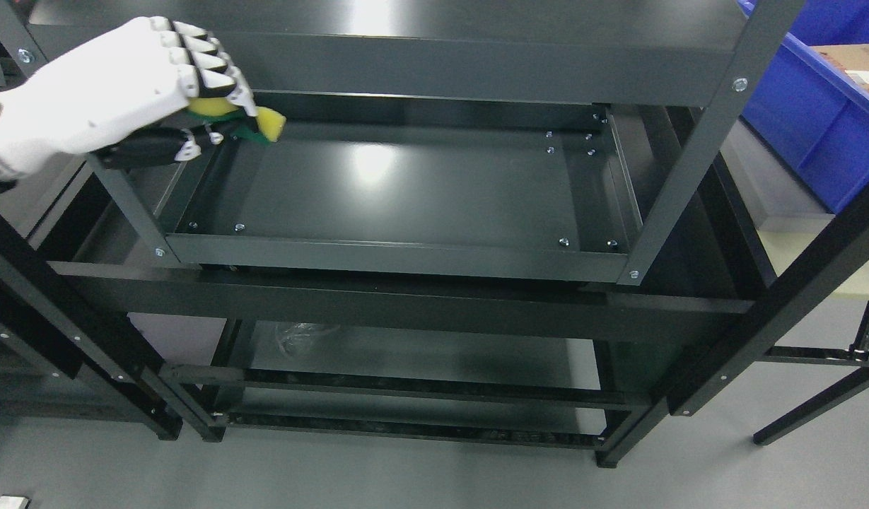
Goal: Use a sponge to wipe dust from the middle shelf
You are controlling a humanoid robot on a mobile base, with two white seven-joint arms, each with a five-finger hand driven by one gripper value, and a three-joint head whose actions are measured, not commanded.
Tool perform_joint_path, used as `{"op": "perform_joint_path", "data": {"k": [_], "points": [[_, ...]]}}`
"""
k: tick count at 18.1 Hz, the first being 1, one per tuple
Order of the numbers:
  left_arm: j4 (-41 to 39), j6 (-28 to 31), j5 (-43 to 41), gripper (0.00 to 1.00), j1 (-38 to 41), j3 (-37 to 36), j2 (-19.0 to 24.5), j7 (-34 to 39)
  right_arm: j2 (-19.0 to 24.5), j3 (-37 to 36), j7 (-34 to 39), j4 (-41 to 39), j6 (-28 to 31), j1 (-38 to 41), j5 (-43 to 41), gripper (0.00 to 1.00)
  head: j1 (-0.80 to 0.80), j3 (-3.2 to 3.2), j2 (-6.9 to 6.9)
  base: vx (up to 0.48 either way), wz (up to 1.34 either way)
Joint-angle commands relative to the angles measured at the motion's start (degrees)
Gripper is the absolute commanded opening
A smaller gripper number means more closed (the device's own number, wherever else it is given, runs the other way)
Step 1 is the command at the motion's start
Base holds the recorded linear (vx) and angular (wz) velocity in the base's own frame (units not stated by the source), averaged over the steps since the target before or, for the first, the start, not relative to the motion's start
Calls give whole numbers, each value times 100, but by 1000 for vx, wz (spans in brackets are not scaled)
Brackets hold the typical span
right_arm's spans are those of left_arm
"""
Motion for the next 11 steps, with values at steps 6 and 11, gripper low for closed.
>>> {"op": "perform_joint_path", "data": {"k": [6,11], "points": [[758,13,453,0,902,1899,1671,8,-100,-2,-14,-100,4,0,0,100,0,0,0,0,0],[-77,13,305,0,-237,-331,803,-53,-100,-2,-14,-100,4,0,0,100,0,0,0,0,0]]}}
